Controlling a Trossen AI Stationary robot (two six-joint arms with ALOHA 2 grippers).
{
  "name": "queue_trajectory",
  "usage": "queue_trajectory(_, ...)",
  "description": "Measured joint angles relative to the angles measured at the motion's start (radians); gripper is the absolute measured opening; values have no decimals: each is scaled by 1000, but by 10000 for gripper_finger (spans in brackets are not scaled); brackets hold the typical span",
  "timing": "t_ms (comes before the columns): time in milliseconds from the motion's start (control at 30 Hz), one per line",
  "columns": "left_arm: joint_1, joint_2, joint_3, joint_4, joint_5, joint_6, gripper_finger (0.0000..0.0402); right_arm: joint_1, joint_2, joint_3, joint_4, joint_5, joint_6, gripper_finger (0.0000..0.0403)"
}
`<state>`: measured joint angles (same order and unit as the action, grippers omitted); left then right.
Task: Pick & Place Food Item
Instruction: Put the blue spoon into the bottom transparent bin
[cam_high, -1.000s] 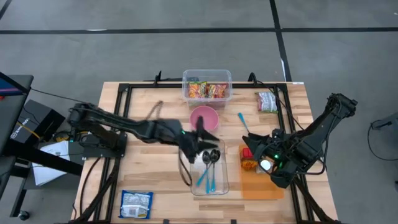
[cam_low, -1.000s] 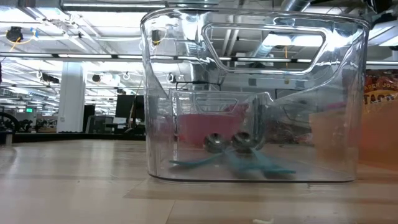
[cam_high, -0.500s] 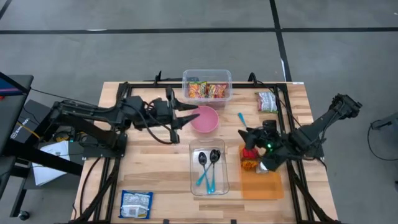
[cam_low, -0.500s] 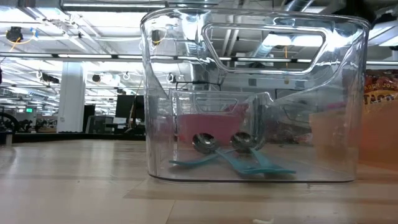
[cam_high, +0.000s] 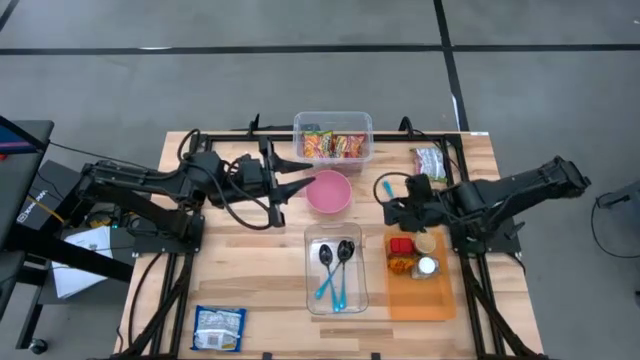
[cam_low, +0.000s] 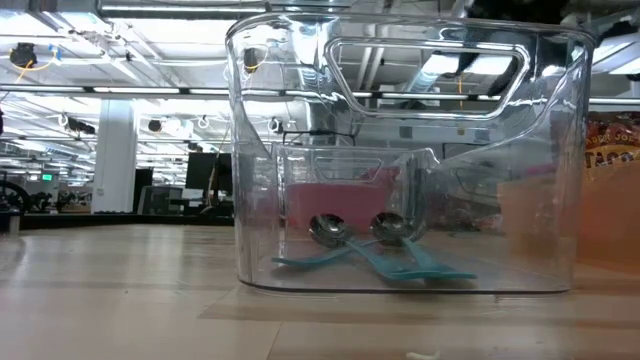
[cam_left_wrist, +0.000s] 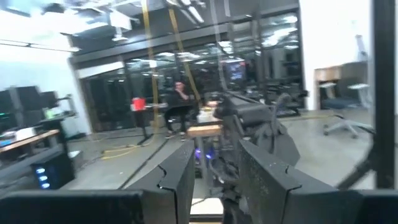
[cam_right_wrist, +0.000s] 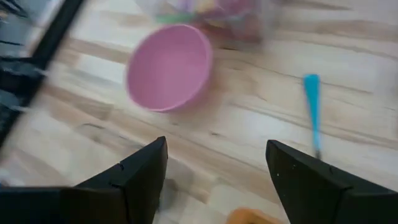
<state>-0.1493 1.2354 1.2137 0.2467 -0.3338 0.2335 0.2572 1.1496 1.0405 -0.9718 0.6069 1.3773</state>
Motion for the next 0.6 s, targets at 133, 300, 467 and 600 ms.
queue_trajectory(133,0,0,0,1,-74,1,113,-94,0,0,-73,-77,-9,265)
queue_trajectory(300,0,0,0,2,-151,1,113,-249,3,0,-151,-209,-129,265)
queue_trajectory(467,0,0,0,2,-204,1,113,-406,30,0,-170,-303,-282,265)
queue_trajectory(600,0,0,0,-1,-207,-2,113,-502,88,0,-170,-336,-408,265)
